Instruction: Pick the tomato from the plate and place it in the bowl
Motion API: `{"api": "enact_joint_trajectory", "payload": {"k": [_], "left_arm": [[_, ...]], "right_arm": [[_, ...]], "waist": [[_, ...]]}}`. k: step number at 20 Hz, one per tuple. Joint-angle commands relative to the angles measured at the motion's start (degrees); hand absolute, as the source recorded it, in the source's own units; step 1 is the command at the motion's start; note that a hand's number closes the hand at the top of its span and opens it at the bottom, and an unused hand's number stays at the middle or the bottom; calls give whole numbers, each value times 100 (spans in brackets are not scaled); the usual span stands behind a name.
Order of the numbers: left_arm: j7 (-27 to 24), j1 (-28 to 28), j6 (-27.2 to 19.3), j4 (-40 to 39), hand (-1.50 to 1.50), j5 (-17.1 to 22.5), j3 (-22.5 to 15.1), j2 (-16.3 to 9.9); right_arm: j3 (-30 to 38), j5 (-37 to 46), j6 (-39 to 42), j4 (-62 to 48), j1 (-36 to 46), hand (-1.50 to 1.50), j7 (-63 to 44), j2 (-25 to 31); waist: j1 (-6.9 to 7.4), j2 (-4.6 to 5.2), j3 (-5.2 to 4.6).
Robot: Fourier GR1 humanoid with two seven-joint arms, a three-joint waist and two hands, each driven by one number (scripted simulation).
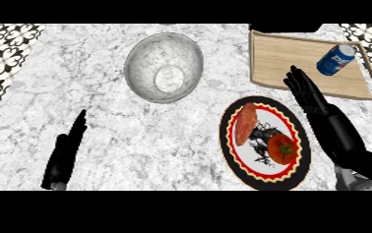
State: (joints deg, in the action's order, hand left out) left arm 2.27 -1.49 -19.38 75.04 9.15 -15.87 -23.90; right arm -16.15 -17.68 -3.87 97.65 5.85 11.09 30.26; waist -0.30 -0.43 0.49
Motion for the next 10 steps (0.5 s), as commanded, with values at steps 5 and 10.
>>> {"api": "enact_joint_trajectory", "payload": {"k": [5,10], "left_arm": [[-699,1149,91,890,0,400,975,-267],[-675,1173,317,1077,0,952,1467,-350]], "right_arm": [[-1461,81,1141,1004,127,-150,599,-481],[-798,2059,-1138,1132,-683,-150,1666,-662]], "waist": [[166,-33,-49],[-252,-69,-40]]}}
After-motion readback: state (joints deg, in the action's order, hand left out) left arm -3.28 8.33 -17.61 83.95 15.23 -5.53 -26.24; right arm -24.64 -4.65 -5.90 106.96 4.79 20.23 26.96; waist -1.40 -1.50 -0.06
